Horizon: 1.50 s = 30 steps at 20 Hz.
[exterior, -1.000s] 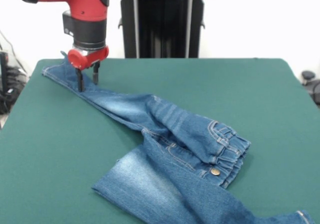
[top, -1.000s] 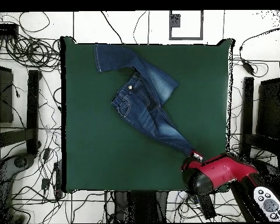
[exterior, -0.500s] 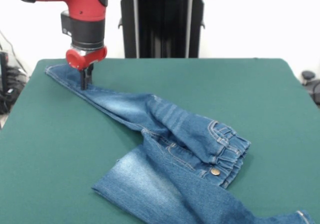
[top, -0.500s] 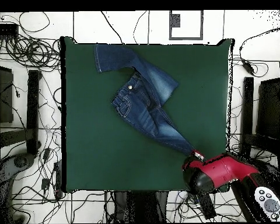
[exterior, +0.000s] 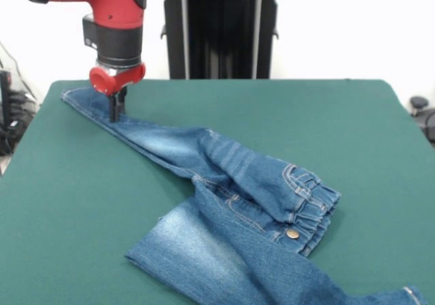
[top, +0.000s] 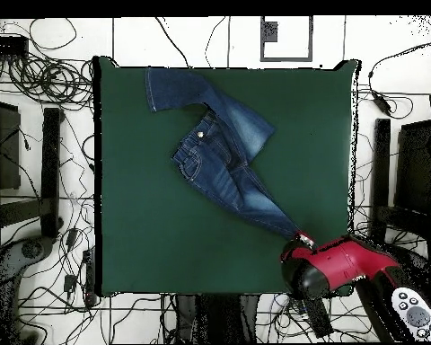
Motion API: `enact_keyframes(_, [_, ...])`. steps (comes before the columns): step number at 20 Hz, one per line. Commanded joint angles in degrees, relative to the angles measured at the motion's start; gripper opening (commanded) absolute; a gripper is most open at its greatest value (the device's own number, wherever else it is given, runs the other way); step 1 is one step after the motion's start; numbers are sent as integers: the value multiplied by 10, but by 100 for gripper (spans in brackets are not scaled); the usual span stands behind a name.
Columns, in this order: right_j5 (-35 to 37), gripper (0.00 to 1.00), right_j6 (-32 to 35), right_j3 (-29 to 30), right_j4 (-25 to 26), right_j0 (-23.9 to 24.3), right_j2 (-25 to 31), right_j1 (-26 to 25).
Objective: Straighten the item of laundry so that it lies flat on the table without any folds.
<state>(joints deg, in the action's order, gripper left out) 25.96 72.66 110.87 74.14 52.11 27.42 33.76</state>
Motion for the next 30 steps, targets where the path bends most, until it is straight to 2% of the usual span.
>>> enact_keyframes(1, [10,0,-44,-12,2,-29,3,20])
enact_keyframes(8, [28,0,-29,65,-60,-29,8,84])
enact_keyframes(14, [34,0,-2,104,-79,-55,-4,121])
enact_keyframes(19, [23,0,30,109,-66,-87,-23,124])
enact_keyframes(24, [-6,0,57,82,-26,-119,-50,99])
enact_keyframes(30, [-43,0,66,49,14,-124,-79,68])
